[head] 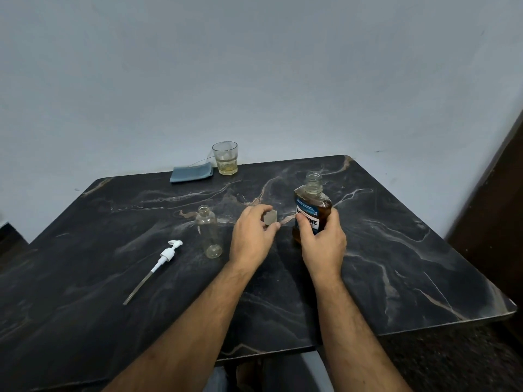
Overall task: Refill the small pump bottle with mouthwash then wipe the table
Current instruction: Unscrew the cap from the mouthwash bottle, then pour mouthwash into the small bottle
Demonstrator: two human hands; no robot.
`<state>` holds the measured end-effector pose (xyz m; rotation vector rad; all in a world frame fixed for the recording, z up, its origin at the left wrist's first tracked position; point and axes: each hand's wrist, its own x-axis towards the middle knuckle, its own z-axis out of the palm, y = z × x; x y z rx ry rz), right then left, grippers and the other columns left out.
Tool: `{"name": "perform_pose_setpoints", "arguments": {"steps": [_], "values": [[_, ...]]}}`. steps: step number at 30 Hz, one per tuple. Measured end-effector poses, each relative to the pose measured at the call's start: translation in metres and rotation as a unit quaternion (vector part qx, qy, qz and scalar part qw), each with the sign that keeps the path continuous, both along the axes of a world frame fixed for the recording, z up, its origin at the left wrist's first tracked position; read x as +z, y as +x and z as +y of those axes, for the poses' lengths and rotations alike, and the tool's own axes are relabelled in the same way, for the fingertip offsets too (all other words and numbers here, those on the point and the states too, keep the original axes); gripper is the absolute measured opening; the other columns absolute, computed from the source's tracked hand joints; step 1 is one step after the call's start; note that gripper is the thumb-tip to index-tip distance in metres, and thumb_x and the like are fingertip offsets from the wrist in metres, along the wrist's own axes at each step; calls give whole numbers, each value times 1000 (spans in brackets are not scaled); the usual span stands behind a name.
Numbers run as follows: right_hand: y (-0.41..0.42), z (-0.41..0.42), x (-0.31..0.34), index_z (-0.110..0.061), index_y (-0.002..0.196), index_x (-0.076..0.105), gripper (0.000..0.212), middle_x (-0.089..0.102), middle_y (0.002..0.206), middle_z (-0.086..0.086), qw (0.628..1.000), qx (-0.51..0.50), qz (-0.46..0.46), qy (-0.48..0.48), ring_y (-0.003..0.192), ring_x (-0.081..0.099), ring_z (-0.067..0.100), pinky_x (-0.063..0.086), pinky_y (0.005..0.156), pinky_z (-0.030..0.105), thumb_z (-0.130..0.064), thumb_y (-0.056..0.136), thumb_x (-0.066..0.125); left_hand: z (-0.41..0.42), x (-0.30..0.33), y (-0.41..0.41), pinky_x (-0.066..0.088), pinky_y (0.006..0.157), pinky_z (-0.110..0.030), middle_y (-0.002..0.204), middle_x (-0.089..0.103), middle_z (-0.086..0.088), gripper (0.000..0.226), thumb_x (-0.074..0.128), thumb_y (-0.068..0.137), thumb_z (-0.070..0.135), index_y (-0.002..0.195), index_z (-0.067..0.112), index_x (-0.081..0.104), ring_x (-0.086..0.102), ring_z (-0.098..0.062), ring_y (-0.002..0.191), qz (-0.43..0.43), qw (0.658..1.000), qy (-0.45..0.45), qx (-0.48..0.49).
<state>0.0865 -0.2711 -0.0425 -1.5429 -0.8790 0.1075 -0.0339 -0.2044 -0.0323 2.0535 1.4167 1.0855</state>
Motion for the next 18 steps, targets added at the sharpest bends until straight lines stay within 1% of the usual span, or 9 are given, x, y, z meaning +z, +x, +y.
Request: {"name": "perform_pose_setpoints", "arguments": {"steps": [1,4,6,7,10,12,14,16,18], "values": [[-1,0,0,-30,99,54,25,65,91,-12,1000,2,-1,4,87,62,10,43,77,27,-36,84,74,-8,2,-5,39,68,-8,114,59,9,37,74,84,28,120,26,63,59,0,81,-12,1000,19,7],[-1,0,1,-32,98,52,26,62,88,-16,1000,4,-4,9,86,61,8,44,77,28,-35,84,74,-30,7,-21,42,70,-7,105,58,16,31,73,85,26,114,30,64,61,2,83,-56,997,49,2],[-1,0,0,-32,98,52,26,62,87,-17,1000,8,-4,9,84,61,8,46,77,29,-35,84,74,-42,8,-35,44,70,-5,96,63,17,24,74,83,25,103,34,66,62,5,84,-95,994,59,-11],[0,0,0,-32,98,53,26,62,86,-17,1000,13,-1,8,84,62,8,48,78,30,-35,84,74,-46,7,-43,46,70,-7,92,66,17,21,75,83,24,97,37,66,63,5,82,-120,991,61,-11],[-2,1,-1,-30,100,55,26,63,87,-16,1000,22,0,7,85,64,10,52,80,34,-36,84,74,-49,3,-69,52,68,-15,82,71,18,19,77,81,24,85,39,66,66,1,75,-197,979,55,24],[-3,1,-1,-31,101,55,27,64,86,-18,1000,28,2,6,86,65,9,53,82,36,-36,83,74,-46,1,-85,52,66,-16,80,69,18,19,79,80,27,81,39,64,65,0,71,-217,972,51,70],[-4,1,-1,-32,101,55,28,63,86,-22,999,39,7,11,85,64,0,54,83,36,-36,83,75,-40,0,-100,51,67,-18,80,67,12,23,81,76,33,84,37,60,62,-2,72,-230,964,46,121],[-6,2,-2,-33,102,56,28,64,87,-23,999,50,10,14,86,63,-3,55,84,36,-35,82,76,-32,-1,-109,49,72,-19,95,63,11,37,84,72,37,96,34,56,60,-4,83,-224,964,21,143],[-7,2,-2,-31,104,58,29,65,89,-21,998,61,10,15,87,64,-1,56,85,38,-35,82,76,-22,-2,-113,45,80,-21,112,57,11,56,86,69,38,112,32,52,58,-5,96,-199,971,-20,131]]}}
